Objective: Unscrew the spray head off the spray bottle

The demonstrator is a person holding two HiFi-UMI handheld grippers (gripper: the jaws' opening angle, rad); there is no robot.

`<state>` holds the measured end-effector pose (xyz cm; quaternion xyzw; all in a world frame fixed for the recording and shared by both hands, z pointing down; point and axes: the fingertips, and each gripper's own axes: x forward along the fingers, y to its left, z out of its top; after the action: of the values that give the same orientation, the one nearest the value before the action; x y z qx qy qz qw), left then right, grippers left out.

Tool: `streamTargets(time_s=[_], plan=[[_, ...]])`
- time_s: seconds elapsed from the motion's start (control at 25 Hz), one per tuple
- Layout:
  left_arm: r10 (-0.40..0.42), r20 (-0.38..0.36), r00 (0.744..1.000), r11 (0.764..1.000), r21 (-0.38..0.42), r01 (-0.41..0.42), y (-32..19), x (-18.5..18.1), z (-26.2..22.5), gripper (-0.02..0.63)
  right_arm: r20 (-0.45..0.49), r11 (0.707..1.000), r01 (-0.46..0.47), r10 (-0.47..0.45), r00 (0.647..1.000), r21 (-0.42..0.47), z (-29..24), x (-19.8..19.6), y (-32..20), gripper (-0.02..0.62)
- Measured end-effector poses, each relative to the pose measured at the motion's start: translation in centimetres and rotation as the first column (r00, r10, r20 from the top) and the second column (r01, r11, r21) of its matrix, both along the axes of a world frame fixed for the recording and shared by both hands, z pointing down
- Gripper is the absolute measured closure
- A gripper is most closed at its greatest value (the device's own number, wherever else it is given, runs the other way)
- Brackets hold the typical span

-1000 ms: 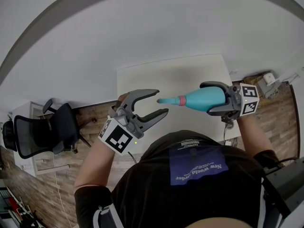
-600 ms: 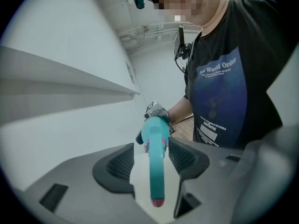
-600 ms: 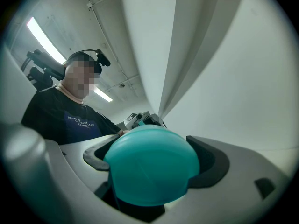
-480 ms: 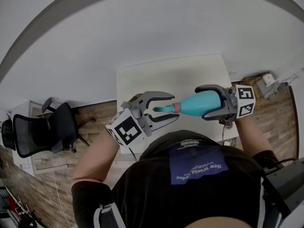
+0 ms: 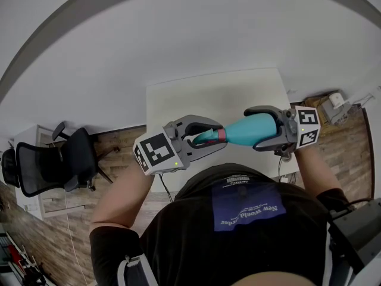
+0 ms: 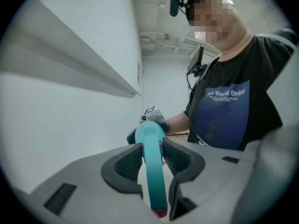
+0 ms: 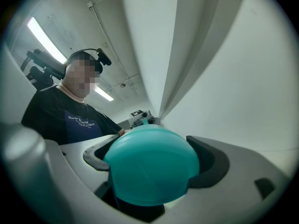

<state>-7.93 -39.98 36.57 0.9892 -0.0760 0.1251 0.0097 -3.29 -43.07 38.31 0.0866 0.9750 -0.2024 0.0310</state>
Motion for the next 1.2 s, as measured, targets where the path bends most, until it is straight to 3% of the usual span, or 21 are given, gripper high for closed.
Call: streamTargets(time_s=[0.08,0.16,0.32,0.48,0.6,0.8,1.08,1.2], plan=[[-0.017,-0.057,0.998,0.992,-0.122,0.010,-0.2,-0.1,-0.2,0.460,0.000,1.000,-0.004,0.004,1.000,0.019,-0.2,0.0,0.0,0.156],[-0.043,-0.116,0.992,0.970,-0.244,0.014,-0.5,-0.3,-0.3,0.460,-0.003,0.999,-0.012,0.012,1.000,0.045,-0.5,0.0,0.1,0.156],[-0.103,-0.188,0.977,0.901,-0.433,0.012,-1.0,-0.5,0.0,0.460,-0.017,0.995,-0.027,0.029,0.999,0.101,-0.7,0.0,0.1,0.156],[-0.157,-0.249,0.956,0.825,-0.565,-0.012,-1.3,-0.7,0.1,0.462,-0.026,0.989,-0.037,0.042,0.999,0.146,-0.9,0.1,0.1,0.156],[-0.179,-0.272,0.946,0.788,-0.616,-0.028,-1.4,-0.9,0.3,0.462,-0.037,0.984,-0.039,0.046,0.998,0.172,-1.0,0.0,0.2,0.156],[-0.195,-0.279,0.940,0.748,-0.663,-0.042,-1.5,-0.9,0.7,0.462,-0.058,0.975,-0.039,0.053,0.997,0.217,-1.0,0.0,0.3,0.156],[-0.219,-0.298,0.929,0.717,-0.695,-0.053,-1.6,-0.8,1.3,0.463,-0.093,0.960,-0.036,0.064,0.994,0.277,-0.6,0.8,0.3,0.156],[-0.250,-0.318,0.915,0.717,-0.695,-0.045,-1.7,-1.4,1.3,0.463,-0.089,0.961,-0.069,0.097,0.991,0.269,-0.4,2.4,-0.4,0.156]])
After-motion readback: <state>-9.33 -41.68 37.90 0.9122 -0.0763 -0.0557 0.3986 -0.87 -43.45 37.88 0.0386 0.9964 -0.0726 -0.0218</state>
